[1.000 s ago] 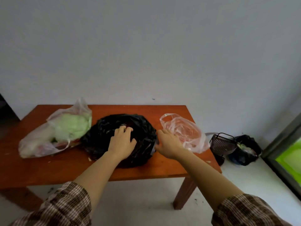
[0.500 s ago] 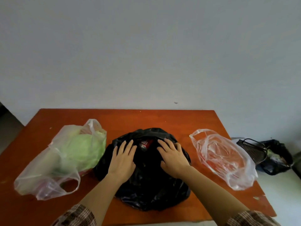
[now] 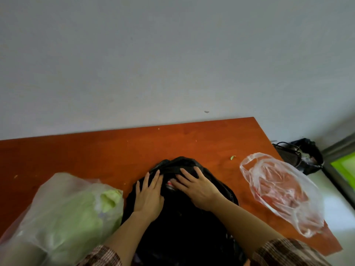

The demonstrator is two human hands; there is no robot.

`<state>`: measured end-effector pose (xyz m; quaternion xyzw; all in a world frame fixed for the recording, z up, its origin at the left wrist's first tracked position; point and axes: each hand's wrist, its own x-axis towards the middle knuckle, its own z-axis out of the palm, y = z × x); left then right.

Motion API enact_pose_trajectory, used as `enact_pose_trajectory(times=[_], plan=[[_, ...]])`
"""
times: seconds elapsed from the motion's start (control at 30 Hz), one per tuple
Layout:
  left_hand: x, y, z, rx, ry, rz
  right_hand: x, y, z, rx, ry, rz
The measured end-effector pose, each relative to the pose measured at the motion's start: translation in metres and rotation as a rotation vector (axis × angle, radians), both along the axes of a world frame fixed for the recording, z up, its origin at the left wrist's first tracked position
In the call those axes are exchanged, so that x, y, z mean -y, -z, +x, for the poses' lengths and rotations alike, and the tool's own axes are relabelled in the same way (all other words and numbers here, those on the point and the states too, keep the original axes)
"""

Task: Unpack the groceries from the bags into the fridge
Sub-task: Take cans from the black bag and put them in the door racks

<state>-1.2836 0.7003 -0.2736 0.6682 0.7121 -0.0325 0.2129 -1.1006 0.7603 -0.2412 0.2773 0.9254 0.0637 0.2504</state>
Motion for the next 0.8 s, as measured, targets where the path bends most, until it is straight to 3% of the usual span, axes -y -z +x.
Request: enact_pose_trajectory(times=[0.37,0.63,0.8], plan=[[-0.016,0.033,-0.016,0.158,-0.013,-0.108,-0.021,0.015,-0.043,-0.089,0.063,0.051],[-0.013,0.037,-0.018,0.12,0.033,-0.106,-0.023,0.023,-0.038,-0.155,-0.014,0.08],[-0.014,0.036,-0.014,0.103,0.022,-0.123,-0.004,0.009,-0.018,-0.301,0.185,-0.057]])
